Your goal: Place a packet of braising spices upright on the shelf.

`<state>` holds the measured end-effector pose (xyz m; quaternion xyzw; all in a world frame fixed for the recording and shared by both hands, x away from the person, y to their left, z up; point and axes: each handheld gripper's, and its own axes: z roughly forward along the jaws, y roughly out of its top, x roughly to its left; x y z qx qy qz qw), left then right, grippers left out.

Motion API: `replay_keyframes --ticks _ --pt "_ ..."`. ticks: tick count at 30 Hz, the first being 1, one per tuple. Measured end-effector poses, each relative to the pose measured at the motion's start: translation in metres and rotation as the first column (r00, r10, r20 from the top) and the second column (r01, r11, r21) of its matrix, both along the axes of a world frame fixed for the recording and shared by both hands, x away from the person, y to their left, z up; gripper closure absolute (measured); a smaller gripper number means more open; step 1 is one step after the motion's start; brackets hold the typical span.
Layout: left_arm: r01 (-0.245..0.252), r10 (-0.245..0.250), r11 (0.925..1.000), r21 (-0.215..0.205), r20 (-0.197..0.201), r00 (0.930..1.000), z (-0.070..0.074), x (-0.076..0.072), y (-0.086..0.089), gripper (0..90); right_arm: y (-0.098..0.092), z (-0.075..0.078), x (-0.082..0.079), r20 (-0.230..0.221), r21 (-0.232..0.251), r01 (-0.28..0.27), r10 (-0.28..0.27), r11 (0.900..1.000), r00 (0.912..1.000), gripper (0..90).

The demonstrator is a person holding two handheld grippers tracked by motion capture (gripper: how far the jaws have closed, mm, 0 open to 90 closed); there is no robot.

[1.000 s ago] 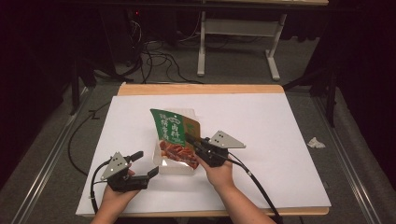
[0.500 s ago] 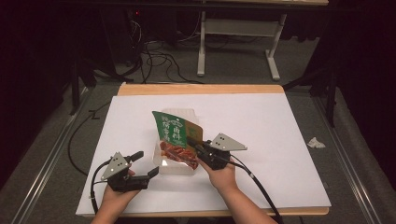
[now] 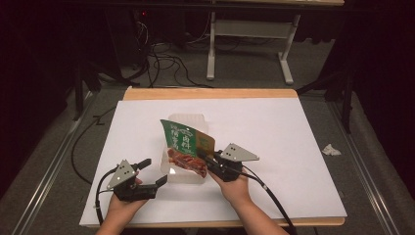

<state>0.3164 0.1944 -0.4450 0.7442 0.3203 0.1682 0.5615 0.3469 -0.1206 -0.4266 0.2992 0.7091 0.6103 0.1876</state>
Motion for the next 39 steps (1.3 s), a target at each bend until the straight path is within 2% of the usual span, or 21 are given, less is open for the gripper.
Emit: replay_keyframes --ticks 7,11,16,18,19,24,29,33,35,37,39 --pt "-0.004 0.004 1.0000 0.001 -0.001 1.0000 0.000 0.000 0.001 15.4 -0.001 0.000 0.004 -0.037 -0.006 -0.012 0.012 1.000 0.9993 69.7" --pt "-0.001 0.001 1.0000 0.002 0.000 1.0000 0.000 0.000 0.000 15.4 -0.002 0.001 0.006 -0.053 -0.001 -0.016 0.016 1.000 0.9984 57.3" --pt "-0.002 0.002 1.0000 0.000 -0.002 1.0000 -0.001 0.001 0.000 15.4 -0.003 0.004 0.010 -0.072 -0.007 -0.026 0.025 1.000 0.9971 34.7" --pt "-0.001 0.001 1.0000 0.000 -0.003 1.0000 -0.001 0.001 -0.001 15.4 -0.003 0.005 0.010 -0.068 -0.012 0.012 -0.013 1.000 0.9976 19.3" --pt "-0.001 0.001 1.0000 0.000 -0.002 1.0000 -0.001 0.001 -0.001 15.4 -0.004 0.006 0.009 -0.066 -0.017 0.024 -0.025 1.000 0.9975 15.1" --pt "-0.002 0.002 1.0000 0.003 -0.007 1.0000 -0.001 0.001 0.000 15.3 -0.012 0.012 0.007 -0.090 -0.034 0.032 -0.035 0.999 0.9953 3.8" --pt "-0.004 0.004 1.0000 0.003 -0.004 1.0000 -0.001 0.001 0.000 15.3 -0.039 0.023 -0.005 -0.074 -0.028 0.033 -0.035 0.999 0.9967 2.5" --pt "-0.008 0.008 1.0000 0.003 -0.003 1.0000 -0.001 0.001 0.000 15.3 -0.076 0.029 -0.017 -0.068 -0.029 0.097 -0.099 0.995 0.9928 2.5" --pt "-0.008 0.008 1.0000 0.003 -0.004 1.0000 -0.001 0.001 0.000 15.3 -0.098 0.028 -0.022 -0.064 -0.051 0.143 -0.146 0.988 0.9872 2.9" --pt "-0.004 0.005 0.9999 0.009 -0.005 1.0000 -0.001 0.001 -0.001 15.3 -0.119 0.026 -0.026 -0.074 -0.100 0.195 -0.203 0.976 0.9765 3.8" --pt "-0.004 0.004 0.9999 0.010 -0.008 1.0000 -0.002 0.001 -0.002 15.3 -0.140 0.021 -0.033 -0.087 -0.113 0.243 -0.253 0.963 0.9635 3.9"
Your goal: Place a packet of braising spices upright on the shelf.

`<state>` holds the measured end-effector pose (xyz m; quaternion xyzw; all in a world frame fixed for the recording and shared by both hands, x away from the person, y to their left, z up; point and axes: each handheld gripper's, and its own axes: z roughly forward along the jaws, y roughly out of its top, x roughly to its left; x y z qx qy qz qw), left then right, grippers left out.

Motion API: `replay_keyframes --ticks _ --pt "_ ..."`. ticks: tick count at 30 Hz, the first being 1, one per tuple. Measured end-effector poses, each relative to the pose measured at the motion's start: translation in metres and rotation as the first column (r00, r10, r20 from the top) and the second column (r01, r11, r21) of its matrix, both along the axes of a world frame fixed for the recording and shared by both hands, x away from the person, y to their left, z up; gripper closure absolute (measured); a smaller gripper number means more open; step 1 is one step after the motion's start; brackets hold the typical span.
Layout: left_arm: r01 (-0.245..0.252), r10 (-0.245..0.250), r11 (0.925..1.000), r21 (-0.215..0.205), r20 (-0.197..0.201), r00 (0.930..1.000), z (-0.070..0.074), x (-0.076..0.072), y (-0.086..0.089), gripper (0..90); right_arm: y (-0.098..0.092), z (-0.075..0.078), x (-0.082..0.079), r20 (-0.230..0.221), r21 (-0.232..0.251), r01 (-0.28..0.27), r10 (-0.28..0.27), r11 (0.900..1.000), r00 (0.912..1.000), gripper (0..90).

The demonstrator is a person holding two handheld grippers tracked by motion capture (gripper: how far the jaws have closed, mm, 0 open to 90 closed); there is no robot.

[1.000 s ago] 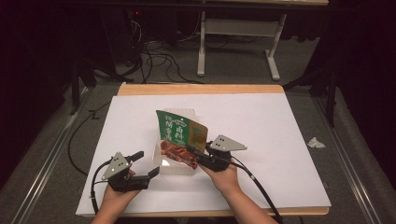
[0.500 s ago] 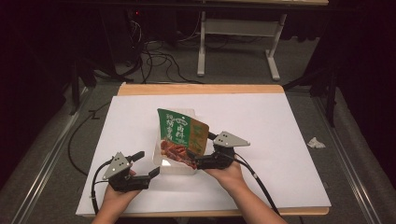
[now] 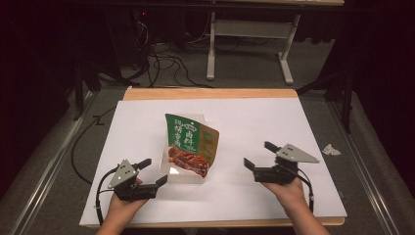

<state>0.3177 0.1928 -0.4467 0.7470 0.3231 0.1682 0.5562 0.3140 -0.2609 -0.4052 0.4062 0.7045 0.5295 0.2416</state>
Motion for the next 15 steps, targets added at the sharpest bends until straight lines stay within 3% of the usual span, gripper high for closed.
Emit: replay_keyframes --ticks 2,4,5,6,9,11,15 --pt "-0.001 0.001 1.0000 0.004 -0.003 1.0000 -0.001 0.000 -0.001 15.3 -0.020 -0.008 -0.008 0.003 -0.011 0.054 -0.054 0.998 0.9986 4.6" --pt "-0.007 0.007 1.0000 0.006 -0.007 0.9999 -0.001 0.001 -0.001 15.3 -0.038 -0.026 -0.020 0.013 0.007 0.117 -0.117 0.993 0.9930 8.4" --pt "-0.008 0.008 1.0000 0.000 -0.008 0.9999 -0.001 0.001 -0.002 15.2 -0.046 -0.032 -0.022 -0.027 0.037 0.131 -0.130 0.991 0.9912 8.4" --pt "-0.011 0.011 0.9999 -0.004 -0.009 0.9999 -0.001 0.002 -0.002 15.2 -0.051 -0.031 -0.021 -0.056 0.057 0.123 -0.120 0.991 0.9912 8.3" --pt "-0.016 0.016 0.9998 0.008 -0.018 0.9997 -0.003 0.003 -0.004 15.2 -0.055 -0.025 -0.023 0.026 0.030 0.146 -0.147 0.989 0.9888 13.6" --pt "-0.018 0.018 0.9998 0.009 -0.022 0.9996 -0.003 0.003 -0.006 15.2 -0.055 -0.027 -0.021 0.002 0.064 0.131 -0.131 0.989 0.9914 13.6" --pt "-0.011 0.011 0.9998 0.016 -0.015 0.9998 -0.002 0.002 -0.007 15.1 -0.049 -0.031 -0.019 -0.021 0.017 0.102 -0.101 0.995 0.9946 14.8"
